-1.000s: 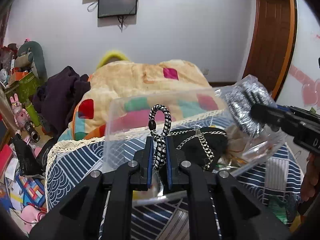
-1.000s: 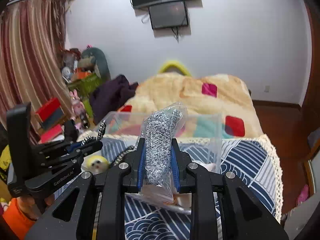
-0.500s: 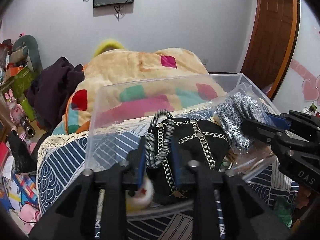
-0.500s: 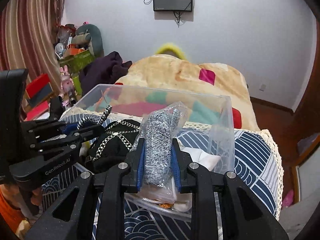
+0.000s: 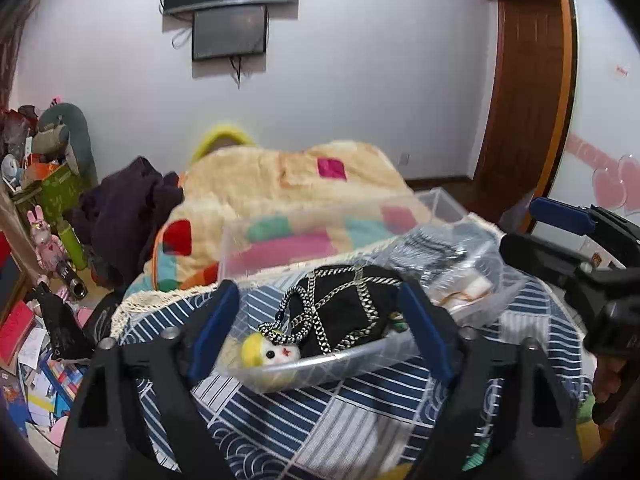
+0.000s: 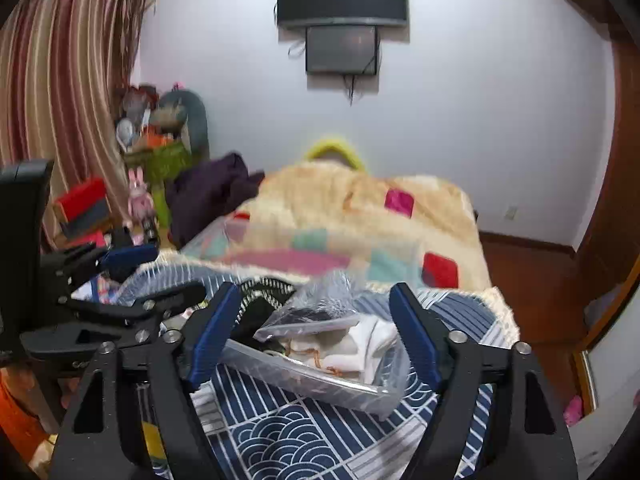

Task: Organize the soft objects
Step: 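Lower the cord and steel wool bag into the clear box with both tools, then grasp the yellow-green sponge with the left tool while the right grasps the green cloth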

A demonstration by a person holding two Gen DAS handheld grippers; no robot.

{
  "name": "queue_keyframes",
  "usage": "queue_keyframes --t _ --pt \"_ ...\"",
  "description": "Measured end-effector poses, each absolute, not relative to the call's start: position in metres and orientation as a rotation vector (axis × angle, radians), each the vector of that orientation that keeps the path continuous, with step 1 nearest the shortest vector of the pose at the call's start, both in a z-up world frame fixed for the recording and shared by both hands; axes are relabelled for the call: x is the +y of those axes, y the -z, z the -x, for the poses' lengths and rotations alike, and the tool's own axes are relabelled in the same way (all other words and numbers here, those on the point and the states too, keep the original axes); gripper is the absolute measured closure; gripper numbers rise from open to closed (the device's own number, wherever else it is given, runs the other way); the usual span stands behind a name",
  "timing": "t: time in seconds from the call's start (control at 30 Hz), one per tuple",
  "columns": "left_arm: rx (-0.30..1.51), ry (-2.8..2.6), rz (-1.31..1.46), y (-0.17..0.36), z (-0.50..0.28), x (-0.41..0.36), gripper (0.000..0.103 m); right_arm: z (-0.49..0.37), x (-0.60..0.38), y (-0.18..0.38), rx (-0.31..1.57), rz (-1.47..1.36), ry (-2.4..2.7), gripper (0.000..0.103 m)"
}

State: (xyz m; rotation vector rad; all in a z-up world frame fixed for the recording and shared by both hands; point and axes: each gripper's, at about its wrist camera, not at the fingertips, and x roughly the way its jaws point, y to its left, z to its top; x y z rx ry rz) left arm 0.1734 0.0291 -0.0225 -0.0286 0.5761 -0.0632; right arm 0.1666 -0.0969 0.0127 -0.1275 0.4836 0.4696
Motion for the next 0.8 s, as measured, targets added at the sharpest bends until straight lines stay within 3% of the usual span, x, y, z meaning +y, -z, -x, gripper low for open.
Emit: queue_keyframes --t 0.1,0.33,0.6,0.8 --pt "0.535 0.068 0.032 0.011 -0.155 0.028 0.004 -0.151 -0.105 -0.021 0.439 0.127 -0.477 0.019" --pt "0.507 0.096 0.026 0.009 -0.113 0.023 0.001 -0.117 -0.110 -0.003 0.444 0.211 -0.479 0.017" --pt "0.624 0.139 0.047 0.054 -0.096 0.009 0.001 -0.104 -0.118 0.064 0.653 0.199 -0.521 0.017" --pt "0.684 0.160 0.057 0.089 -0.092 -0.008 0.002 -0.105 -0.121 0.092 0.777 0.157 -0.554 0.024"
